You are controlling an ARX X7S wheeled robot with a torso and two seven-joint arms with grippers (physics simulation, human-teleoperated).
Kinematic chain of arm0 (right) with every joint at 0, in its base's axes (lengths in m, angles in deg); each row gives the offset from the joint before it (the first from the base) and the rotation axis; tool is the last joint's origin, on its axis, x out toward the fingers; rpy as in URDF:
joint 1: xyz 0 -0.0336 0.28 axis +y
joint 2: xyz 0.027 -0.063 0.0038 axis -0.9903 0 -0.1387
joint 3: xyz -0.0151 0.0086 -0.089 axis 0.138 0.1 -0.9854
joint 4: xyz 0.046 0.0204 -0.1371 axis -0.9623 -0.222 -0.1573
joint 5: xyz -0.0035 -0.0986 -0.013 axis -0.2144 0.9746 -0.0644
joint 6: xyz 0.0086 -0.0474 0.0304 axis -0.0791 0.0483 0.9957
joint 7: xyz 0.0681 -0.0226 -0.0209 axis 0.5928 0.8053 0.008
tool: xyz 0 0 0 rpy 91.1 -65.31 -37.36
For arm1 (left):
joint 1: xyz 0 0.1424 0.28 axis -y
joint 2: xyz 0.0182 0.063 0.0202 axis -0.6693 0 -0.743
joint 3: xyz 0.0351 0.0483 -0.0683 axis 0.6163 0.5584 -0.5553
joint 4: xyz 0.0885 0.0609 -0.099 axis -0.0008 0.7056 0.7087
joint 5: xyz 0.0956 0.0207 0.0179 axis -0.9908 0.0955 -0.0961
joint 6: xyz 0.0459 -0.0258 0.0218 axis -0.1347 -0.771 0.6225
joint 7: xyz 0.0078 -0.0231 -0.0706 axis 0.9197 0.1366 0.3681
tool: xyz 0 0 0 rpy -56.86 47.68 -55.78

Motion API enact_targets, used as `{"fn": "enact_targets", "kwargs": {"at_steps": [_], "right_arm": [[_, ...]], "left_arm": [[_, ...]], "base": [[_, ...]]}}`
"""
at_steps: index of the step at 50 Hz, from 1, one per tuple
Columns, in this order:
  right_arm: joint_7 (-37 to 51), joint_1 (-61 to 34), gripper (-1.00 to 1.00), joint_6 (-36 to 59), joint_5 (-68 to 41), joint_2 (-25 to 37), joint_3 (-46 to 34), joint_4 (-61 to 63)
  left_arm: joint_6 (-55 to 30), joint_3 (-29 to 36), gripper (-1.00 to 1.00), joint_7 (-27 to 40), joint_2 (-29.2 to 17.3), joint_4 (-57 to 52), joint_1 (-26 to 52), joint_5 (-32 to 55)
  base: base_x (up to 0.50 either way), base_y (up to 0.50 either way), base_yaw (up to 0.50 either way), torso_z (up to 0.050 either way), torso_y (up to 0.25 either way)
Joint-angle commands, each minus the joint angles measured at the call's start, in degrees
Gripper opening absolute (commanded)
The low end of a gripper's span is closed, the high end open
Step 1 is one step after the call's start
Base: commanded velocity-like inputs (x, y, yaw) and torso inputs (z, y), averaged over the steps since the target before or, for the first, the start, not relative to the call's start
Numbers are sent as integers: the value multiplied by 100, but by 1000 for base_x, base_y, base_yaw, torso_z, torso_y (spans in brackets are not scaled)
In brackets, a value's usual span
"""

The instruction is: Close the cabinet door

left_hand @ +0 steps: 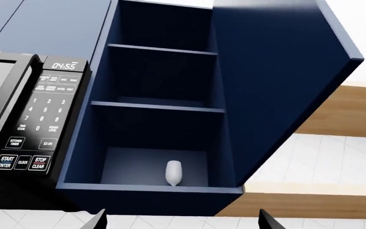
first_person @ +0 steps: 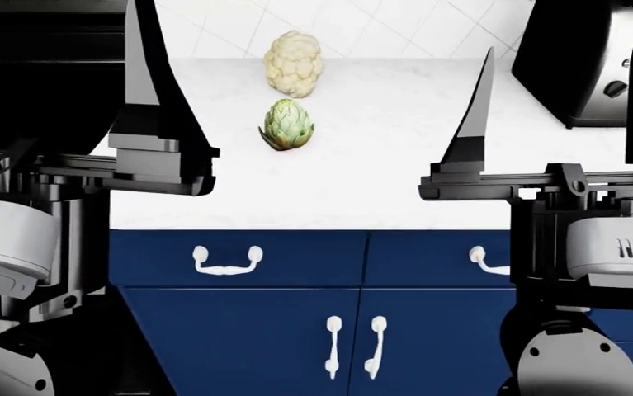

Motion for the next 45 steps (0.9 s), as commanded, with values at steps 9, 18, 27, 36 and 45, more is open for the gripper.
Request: {"fn": "enact_targets", "kwargs": {"at_steps": [9, 18, 27, 36, 45], "right_arm": [[159, 60, 100, -35, -131, 37, 85, -103], [143, -22, 100, 158, 22, 93, -18, -88], [176, -19, 100, 158, -3, 118, -31, -104], [238, 84, 100, -17, -152, 126, 2, -109], [260, 96, 100, -56, -177, 148, -41, -155]], "left_arm": [[98, 142, 100, 91, -149, 39, -38, 35], [-11, 199, 100, 187, -202, -23, 35, 80], [53, 232, 100, 223, -258, 33, 46, 113], [165, 262, 100, 249, -325, 50, -33, 127], [194, 294, 100, 302, -378, 14, -70, 140]], "base": [[30, 77, 0, 0, 0], [15, 194, 0, 0, 0], [46, 500, 0, 0, 0], [265, 424, 0, 0, 0], [500, 76, 0, 0, 0]]}}
